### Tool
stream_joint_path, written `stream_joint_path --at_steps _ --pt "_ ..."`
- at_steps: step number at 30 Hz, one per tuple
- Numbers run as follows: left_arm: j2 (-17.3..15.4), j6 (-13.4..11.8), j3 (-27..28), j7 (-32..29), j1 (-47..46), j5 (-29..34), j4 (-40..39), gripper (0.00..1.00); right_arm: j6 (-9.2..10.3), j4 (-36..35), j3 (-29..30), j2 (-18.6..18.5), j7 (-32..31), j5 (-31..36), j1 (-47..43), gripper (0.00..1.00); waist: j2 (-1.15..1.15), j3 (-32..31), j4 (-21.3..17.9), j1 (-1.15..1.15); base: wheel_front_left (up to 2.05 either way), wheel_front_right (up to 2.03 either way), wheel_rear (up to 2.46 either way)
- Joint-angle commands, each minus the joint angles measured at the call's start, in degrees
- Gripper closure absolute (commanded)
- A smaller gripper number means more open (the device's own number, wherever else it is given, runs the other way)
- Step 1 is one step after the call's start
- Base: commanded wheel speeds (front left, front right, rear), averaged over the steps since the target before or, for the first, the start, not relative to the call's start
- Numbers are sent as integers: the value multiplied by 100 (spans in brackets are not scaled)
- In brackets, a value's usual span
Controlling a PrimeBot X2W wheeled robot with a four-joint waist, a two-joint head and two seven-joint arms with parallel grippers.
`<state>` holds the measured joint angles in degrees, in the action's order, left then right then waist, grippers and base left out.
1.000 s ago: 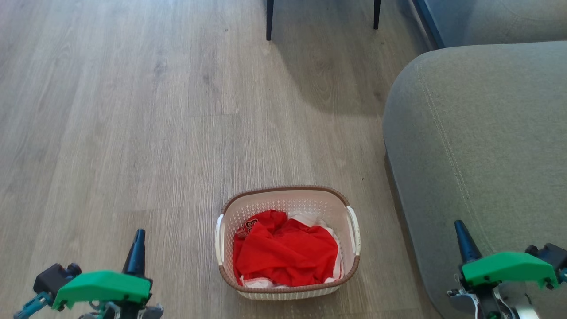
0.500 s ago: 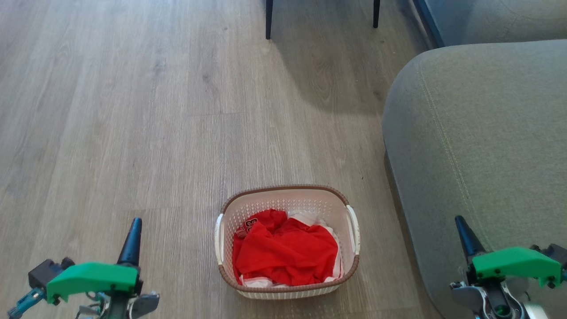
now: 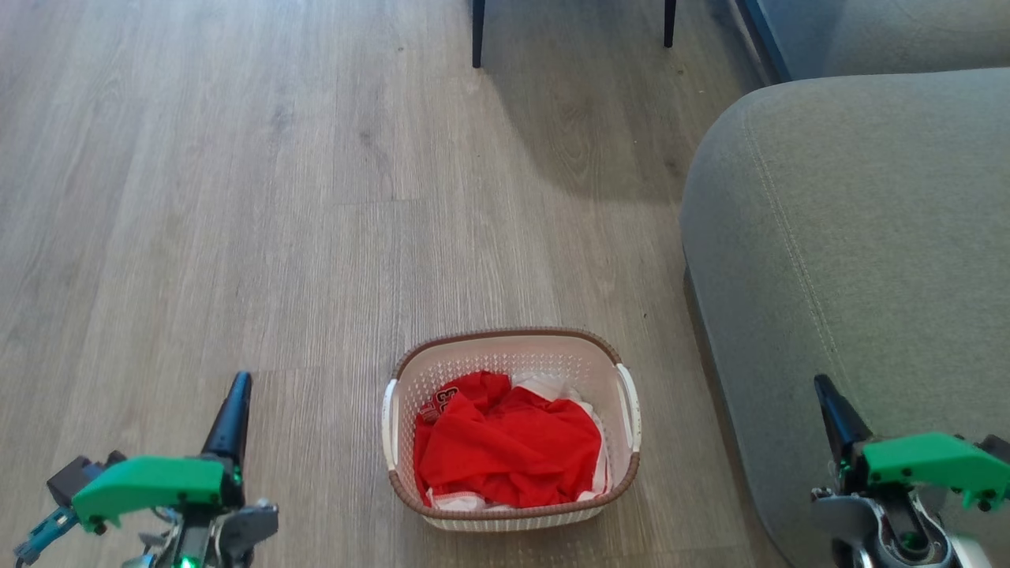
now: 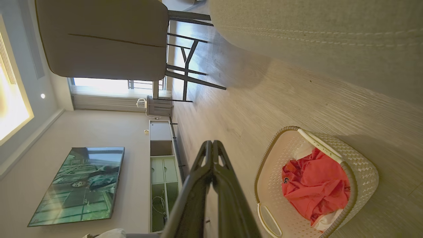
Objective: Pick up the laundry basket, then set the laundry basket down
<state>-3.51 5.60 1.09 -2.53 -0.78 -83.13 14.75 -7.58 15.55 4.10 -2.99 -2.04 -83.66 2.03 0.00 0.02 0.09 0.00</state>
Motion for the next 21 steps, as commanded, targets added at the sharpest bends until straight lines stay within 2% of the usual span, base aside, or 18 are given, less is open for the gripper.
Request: stream_joint_path --at_steps 1,14,21 --pt "-54 73 247 -52 -346 -158 -146 100 8 -180 -57 -117 -78 -167 310 100 0 1 0 0 0 0 0" --pt "-42 187 396 -276 -526 -1011 -76 100 9 -163 64 -116 -300 -986 398 100 0 16 -9 0 0 0 0" --pt "-33 189 410 -289 -530 -1014 -75 100 9 -162 80 -106 -315 -986 401 100 0 16 -9 0 0 0 0"
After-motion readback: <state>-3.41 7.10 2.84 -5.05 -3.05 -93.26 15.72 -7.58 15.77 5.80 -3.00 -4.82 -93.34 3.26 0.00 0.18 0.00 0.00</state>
